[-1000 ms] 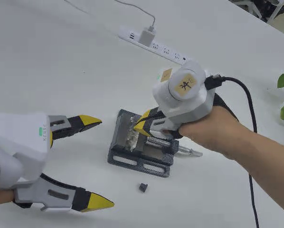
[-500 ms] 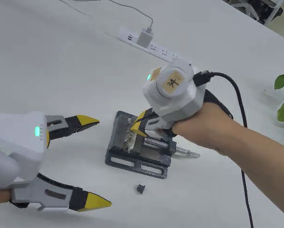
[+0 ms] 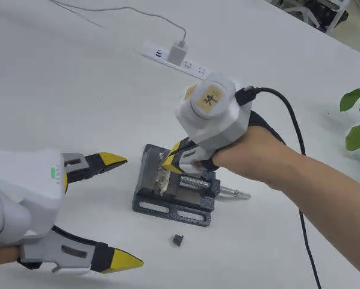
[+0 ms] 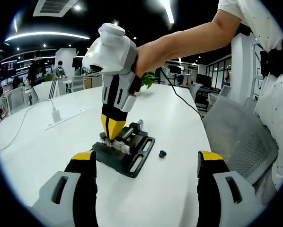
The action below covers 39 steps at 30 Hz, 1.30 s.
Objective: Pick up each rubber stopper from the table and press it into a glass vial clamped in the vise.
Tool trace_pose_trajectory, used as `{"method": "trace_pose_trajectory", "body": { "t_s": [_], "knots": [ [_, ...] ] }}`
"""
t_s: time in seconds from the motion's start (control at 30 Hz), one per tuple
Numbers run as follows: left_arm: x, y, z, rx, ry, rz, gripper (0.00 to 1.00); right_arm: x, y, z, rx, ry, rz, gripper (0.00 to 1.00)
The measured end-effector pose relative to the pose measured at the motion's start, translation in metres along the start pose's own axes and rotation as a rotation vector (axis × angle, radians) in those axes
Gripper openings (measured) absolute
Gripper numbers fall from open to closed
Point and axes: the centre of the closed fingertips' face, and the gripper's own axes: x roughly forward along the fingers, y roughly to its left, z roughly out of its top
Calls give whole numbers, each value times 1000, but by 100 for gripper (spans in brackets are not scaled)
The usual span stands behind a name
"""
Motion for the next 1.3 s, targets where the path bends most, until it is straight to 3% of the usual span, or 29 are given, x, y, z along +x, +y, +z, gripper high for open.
{"method": "trace_pose_trajectory", "body": {
  "t_s": [0.07, 0.2, 0.3, 0.6, 0.83, 1.3],
  "knots": [
    [-2, 0, 1, 1, -2, 4, 87, 0, 1, 0, -39, -37, -11, 0],
    [-6, 1, 0, 2, 5, 13, 87, -1, 0, 0, 14, -87, -18, 1],
    [-8, 0, 0, 2, 8, 12, 87, -2, 2, 1, -5, -110, -34, 1],
    [-9, 1, 0, 8, 18, 13, 87, -4, 1, 1, 33, -143, -36, 3],
    [-10, 0, 0, 8, 23, 12, 87, -13, -1, -4, 42, -164, -51, 4],
    [-11, 1, 1, 26, 48, 8, 87, -37, 7, -12, 64, -239, -71, 14]
  ]
}}
